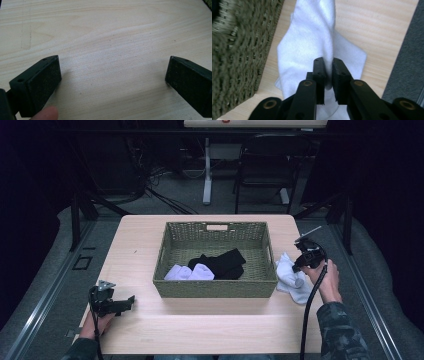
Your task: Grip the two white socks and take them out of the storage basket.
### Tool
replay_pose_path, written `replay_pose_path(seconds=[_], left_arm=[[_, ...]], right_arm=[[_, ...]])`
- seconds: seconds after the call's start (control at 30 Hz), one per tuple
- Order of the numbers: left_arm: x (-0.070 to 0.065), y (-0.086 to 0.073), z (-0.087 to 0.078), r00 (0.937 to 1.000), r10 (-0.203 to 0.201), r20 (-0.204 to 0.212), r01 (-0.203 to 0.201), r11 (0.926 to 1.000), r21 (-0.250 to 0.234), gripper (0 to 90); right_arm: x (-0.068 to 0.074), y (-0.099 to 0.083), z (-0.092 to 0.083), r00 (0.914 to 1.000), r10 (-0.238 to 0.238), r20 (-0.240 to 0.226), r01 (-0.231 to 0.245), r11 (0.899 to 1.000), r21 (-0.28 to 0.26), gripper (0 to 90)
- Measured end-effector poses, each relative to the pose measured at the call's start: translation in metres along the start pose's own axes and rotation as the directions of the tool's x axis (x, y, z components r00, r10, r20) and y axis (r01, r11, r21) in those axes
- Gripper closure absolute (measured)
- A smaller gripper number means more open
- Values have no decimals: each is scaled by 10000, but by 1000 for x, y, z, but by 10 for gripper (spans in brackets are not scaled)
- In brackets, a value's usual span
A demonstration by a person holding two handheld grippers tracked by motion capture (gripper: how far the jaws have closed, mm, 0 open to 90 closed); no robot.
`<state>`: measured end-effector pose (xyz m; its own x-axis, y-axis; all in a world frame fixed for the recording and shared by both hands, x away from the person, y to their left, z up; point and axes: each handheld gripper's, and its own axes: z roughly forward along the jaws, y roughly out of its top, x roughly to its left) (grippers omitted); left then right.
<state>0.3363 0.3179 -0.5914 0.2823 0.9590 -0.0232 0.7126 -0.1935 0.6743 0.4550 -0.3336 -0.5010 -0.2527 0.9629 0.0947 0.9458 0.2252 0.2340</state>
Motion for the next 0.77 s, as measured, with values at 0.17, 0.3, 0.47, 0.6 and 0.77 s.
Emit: replay_pose_path(seconds=[0.17, 0.3, 0.47, 0.6, 0.77], left_arm=[[0, 0, 0, 10000, -2, -1, 2, 10000, -2, 2], [0, 0, 0, 10000, 6, 2, -6, 10000, 6, 2], [0, 0, 0, 10000, 10, -5, -10, 10000, 9, 2], [0, 0, 0, 10000, 2, -6, -2, 10000, 2, 2], [0, 0, 0, 10000, 1, -5, -1, 10000, 1, 2]], right_arm=[[-2, -7, -10, 9998, 198, -27, -199, 9983, -539, 531], [0, -19, -29, 10000, 65, -5, -65, 9951, -991, 354], [3, -47, -53, 9998, 21, -207, -54, 9870, -1605, 203], [3, -75, -60, 9997, 200, -172, -230, 9803, -1964, 131], [-1, -104, -57, 9987, 463, -209, -498, 9747, -2179, 26]])
